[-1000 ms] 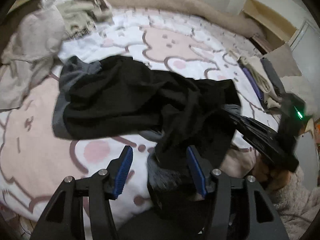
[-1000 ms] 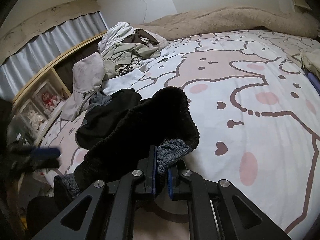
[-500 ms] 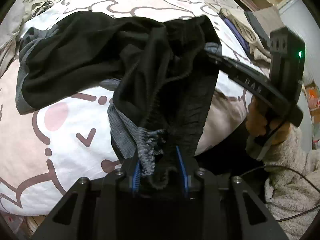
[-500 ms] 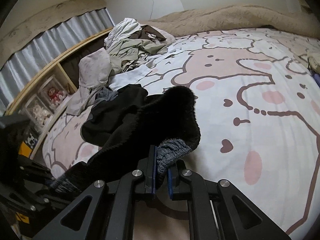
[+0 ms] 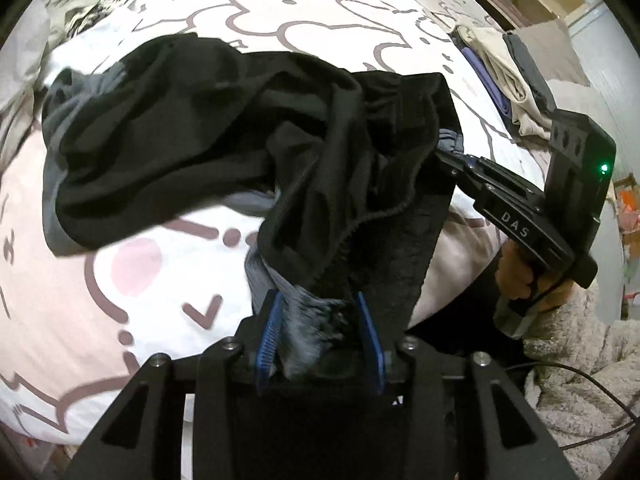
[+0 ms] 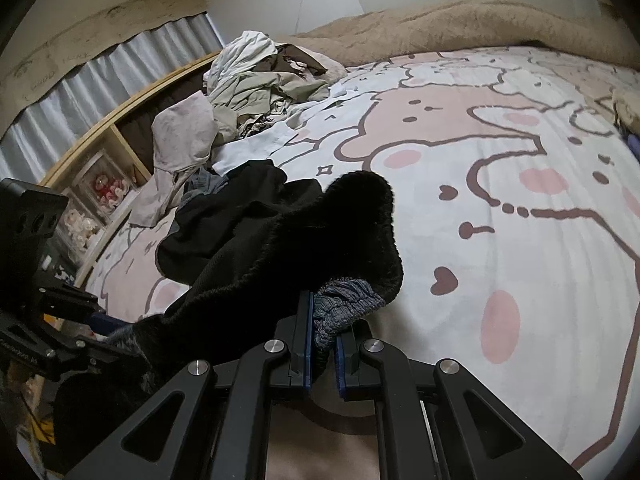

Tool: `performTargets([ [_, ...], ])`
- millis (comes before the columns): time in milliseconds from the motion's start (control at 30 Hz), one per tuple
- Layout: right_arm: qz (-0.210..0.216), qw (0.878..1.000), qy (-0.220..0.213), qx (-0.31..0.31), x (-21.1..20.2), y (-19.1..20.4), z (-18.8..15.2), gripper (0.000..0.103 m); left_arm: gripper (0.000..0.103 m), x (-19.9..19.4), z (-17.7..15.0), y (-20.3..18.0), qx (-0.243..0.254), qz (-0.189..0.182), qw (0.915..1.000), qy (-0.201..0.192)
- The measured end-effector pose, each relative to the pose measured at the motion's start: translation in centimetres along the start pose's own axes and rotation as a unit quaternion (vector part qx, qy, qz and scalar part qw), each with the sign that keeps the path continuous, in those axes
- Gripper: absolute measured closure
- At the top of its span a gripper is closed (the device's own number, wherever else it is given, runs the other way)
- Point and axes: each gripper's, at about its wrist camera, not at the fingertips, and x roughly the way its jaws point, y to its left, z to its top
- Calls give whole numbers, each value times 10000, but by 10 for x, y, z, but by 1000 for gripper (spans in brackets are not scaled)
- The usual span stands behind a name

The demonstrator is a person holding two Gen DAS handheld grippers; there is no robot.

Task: Fold clothes
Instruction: 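Grasp the other pants cuff with the right gripper while the left gripper holds its cuff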

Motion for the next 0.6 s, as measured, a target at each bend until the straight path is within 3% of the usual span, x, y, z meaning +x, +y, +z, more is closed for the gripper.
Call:
performTargets([
  [300,15,10000,39,-37,3,1,2,94,65,21,2,-2,460,75,9973,572],
  [433,19,10000,65,-50,3,0,1,94,66,30,1,-8,523,185,9966,609],
  [500,15,9999,102,31,4,-3,1,94,90,30,0,-8,425,325,9975,465],
  [600,40,9993,202,322,7,-14,0,94,94,28,-3,-5,185,346,9989,250],
])
